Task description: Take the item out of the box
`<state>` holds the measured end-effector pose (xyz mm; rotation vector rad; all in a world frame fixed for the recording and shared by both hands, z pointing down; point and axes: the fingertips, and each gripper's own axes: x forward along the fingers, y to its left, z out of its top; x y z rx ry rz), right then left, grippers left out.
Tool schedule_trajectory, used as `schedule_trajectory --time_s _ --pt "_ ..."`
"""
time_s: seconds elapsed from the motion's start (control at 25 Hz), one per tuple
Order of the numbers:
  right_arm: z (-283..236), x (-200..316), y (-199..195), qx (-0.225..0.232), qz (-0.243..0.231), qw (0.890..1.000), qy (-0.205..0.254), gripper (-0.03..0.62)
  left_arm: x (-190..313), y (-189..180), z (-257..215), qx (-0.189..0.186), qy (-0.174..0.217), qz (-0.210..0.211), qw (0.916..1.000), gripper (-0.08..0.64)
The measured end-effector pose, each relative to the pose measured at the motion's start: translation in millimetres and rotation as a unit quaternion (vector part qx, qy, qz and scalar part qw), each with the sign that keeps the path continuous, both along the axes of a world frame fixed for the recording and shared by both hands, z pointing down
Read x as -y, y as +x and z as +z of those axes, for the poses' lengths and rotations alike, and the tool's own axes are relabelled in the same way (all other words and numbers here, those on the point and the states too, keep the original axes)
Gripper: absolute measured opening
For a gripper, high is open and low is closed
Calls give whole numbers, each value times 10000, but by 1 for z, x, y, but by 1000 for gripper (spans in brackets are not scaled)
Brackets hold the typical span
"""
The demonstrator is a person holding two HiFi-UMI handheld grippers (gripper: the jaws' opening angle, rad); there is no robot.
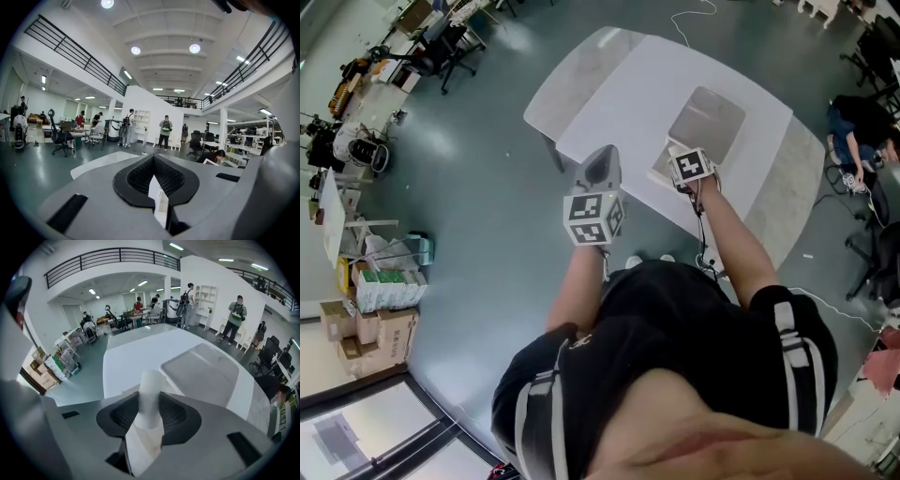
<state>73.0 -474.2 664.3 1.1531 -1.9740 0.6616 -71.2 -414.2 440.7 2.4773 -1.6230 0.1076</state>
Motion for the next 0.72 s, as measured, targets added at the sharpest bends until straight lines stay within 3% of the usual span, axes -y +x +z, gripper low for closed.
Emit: schedule_trajectory --time_s 0.04,0.16,0.44,0.56,0.72 --pt "-8 0 -3 163 17 9998 89 141 1 1 0 -12 -9 22 10000 12" --pt "-32 5 19 -56 294 9986 425 141 5 7 1 -33 -19 103 9999 12" --pt "-114 8 26 629 492 9859 1471 141 12 23 -6 -47 79 310 9995 12" --pt "-164 5 28 975 486 9675 2284 140 15 29 -9 -63 114 400 9991 12" --pt "-220 -8 41 1389 605 9311 3317 138 15 41 -9 -96 114 502 9986 12"
